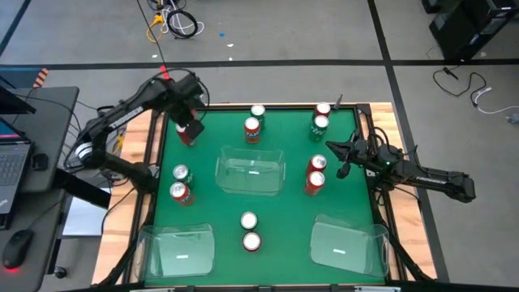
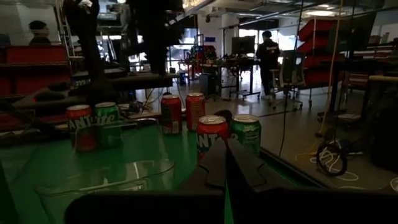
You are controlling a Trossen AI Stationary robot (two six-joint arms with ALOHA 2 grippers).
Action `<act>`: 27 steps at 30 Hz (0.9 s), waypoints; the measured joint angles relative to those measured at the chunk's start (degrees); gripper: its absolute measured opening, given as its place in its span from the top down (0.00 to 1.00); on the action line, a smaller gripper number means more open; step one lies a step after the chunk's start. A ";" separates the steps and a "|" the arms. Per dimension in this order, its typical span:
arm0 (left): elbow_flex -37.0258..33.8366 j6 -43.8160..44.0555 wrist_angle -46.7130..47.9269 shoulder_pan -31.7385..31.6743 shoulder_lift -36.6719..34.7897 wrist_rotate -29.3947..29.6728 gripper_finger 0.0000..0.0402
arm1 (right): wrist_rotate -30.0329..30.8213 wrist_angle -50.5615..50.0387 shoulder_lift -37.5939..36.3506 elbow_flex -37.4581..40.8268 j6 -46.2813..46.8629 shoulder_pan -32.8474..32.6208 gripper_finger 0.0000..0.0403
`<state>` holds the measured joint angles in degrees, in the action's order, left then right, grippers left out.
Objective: Sort soda cans
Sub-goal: Put the red soda can into the bottom left transparent bin
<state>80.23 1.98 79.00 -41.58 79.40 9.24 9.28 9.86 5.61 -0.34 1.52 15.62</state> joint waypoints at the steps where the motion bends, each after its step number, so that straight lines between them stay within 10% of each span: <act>1: 0.00 -1.18 -0.22 -1.20 0.91 -0.12 0.99 | 0.00 0.24 0.00 0.00 -0.04 0.00 1.00; 16: 6.41 -10.60 -1.23 -8.75 11.73 2.67 0.91 | 0.00 3.86 0.02 0.00 -2.05 0.00 0.95; 27: 8.86 -8.57 -1.33 -8.57 12.91 4.24 0.62 | 0.00 3.88 0.00 0.00 -3.21 0.00 0.87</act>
<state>89.09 -6.60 77.67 -50.15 92.31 13.49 9.28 13.74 5.61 -0.34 -1.69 15.62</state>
